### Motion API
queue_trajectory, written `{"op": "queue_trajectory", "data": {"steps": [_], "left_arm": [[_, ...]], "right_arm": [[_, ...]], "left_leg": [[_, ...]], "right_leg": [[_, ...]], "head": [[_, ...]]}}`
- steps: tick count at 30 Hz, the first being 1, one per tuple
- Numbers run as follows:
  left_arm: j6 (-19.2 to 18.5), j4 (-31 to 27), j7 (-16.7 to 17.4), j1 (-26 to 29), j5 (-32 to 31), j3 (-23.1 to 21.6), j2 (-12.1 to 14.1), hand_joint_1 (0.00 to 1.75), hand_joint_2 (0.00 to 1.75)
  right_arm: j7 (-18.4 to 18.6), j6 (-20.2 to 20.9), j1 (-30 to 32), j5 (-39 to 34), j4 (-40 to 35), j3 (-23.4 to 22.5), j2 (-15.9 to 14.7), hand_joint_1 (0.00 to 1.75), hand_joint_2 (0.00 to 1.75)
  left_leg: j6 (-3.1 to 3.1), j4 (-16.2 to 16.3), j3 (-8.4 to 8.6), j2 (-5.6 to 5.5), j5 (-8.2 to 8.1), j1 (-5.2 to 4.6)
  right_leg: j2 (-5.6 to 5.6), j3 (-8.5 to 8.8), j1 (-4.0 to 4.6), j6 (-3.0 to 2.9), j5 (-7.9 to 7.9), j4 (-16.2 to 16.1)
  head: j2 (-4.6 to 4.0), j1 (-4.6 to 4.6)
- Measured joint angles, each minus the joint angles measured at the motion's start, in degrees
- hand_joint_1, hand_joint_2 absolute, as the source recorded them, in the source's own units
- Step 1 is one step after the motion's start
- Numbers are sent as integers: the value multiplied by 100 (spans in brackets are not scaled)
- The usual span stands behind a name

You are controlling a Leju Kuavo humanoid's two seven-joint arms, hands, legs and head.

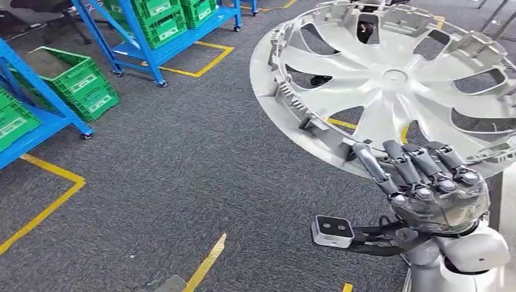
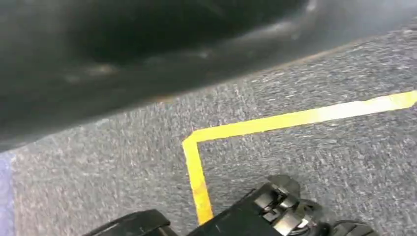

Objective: Take the parts from the cabinet and place them on the table.

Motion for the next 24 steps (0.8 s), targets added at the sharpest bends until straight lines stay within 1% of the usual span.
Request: {"op": "queue_trajectory", "data": {"steps": [1,2,3,4,5,6,7,8,9,10,11,12,13,14,15,16,17,18,19,20,21,22,23,24], "left_arm": [[2,0,4,-6,-2,-13,2,0,0],[2,0,4,-21,-9,-31,-2,0,0],[2,0,4,-36,-9,-37,-4,0,0],[2,0,4,-40,-9,-39,-4,0,0],[2,0,4,-36,-9,-39,-4,0,0],[2,0,4,-24,-9,-42,-4,0,0],[-13,0,15,-8,-11,-42,-4,0,0],[-15,0,22,1,-11,-41,-4,0,0],[-15,0,22,2,-11,-40,-2,0,0],[-15,0,24,-5,-11,-42,0,0,0],[-13,0,24,-12,-15,-42,4,0,0],[-13,0,22,-17,-15,-42,11,0,0],[-13,0,24,-21,-15,-42,61,0,0],[-13,0,24,-25,-20,-44,44,0,0],[-13,0,29,-30,-20,-44,39,0,0],[-15,0,33,-35,-26,-44,35,0,0],[-15,0,35,-41,-37,-48,16,0,0],[-15,0,42,-48,-42,-55,19,0,0],[-18,0,44,-49,-42,-55,9,0,0],[-24,0,44,-49,-44,-57,7,0,0],[-33,0,48,-33,-44,-61,4,0,0],[-33,0,50,-17,-44,-61,7,0,0],[-33,0,53,-10,-44,-63,11,0,0],[-33,0,53,-11,-44,-63,11,0,0]], "right_arm": [[0,0,22,0,2,-24,-2,175,175],[2,0,29,-2,2,-35,0,175,175],[2,0,41,0,2,-39,0,175,175],[2,0,38,0,4,-44,-2,175,175],[0,0,44,0,11,-46,-2,175,175],[0,0,52,0,20,-46,-2,175,175],[0,0,54,0,33,-53,-2,175,175],[0,0,61,0,35,-57,-2,175,175],[0,0,62,0,35,-63,-2,175,175],[0,0,63,0,35,-66,-2,175,175],[0,0,64,0,35,-70,-2,175,175],[0,0,63,0,35,-79,-2,175,175],[0,0,62,0,42,-88,-2,175,175],[-2,0,61,2,46,-88,-2,175,175],[0,0,64,0,46,-96,-2,175,175],[0,0,78,2,46,-109,-2,175,175],[0,0,79,0,46,-120,-2,175,175],[0,0,101,0,42,-123,-2,175,175],[0,0,88,-2,44,-123,-2,175,175],[-2,0,80,-2,48,-118,-2,175,175],[-2,0,84,0,52,-118,-2,175,175],[-2,0,89,-2,61,-118,-2,175,175],[-2,0,90,-2,66,-118,-2,175,175],[-2,0,92,-2,68,-118,-2,175,175]], "left_leg": [[-13,-14,16,69,-1,4],[-52,-7,34,131,-39,17],[-92,63,24,-65,-140,48],[-89,349,-90,-316,-340,57],[-82,799,-285,-449,-571,53],[-76,1333,-533,-514,-790,46],[-63,1767,-750,-529,-924,43],[-40,1929,-856,-533,-900,37],[3,1792,-825,-539,-729,21],[60,1444,-694,-564,-471,0],[132,941,-482,-641,-173,-32],[229,413,-263,-871,121,-77],[327,230,-176,-1118,97,-67],[293,109,-143,-1095,114,-70],[306,81,-138,-1034,70,-94],[305,71,-142,-978,74,-97],[301,-2,-114,-905,103,-79],[240,-117,-60,-788,156,-25],[257,-152,-30,-738,163,-30],[258,-153,-35,-665,163,-31],[254,-146,-36,-585,156,-32],[247,-145,-38,-496,147,-32],[239,-142,-39,-405,138,-29],[219,-138,-30,-323,122,-22]], "right_leg": [[70,-20,10,-32,-6,14],[145,-11,1,-88,5,-6],[192,1,-18,-123,21,-18],[244,0,-18,-165,25,-18],[306,-2,-16,-191,25,-18],[383,-3,-6,-199,25,-17],[467,-4,15,-205,28,-16],[555,-1,37,-215,34,-15],[640,3,57,-217,36,-15],[727,10,75,-223,39,-13],[807,29,89,-223,39,-13],[871,41,87,-223,39,-15],[918,22,98,-213,44,-7],[1002,-15,57,-196,56,7],[1057,-61,32,-159,78,5],[1112,-78,21,-128,99,-8],[1194,-88,37,-90,120,-35],[999,-158,50,-105,75,31],[663,-240,77,-62,-82,217],[499,-415,61,-16,-278,583],[425,-629,31,22,-476,1031],[392,-844,4,57,-637,1454],[378,-989,-34,100,-685,1731],[357,-958,-69,140,-571,1665]], "head": [[0,9],[0,9],[0,-11],[0,-15],[0,-42],[0,-48],[0,-50],[0,-48],[0,-48],[0,-50],[0,-48],[0,-46],[0,-28],[0,-45],[0,-68],[0,-70],[0,-66],[0,-70],[0,-22],[0,-15],[0,-13],[0,-20],[0,-13],[0,-17]]}}
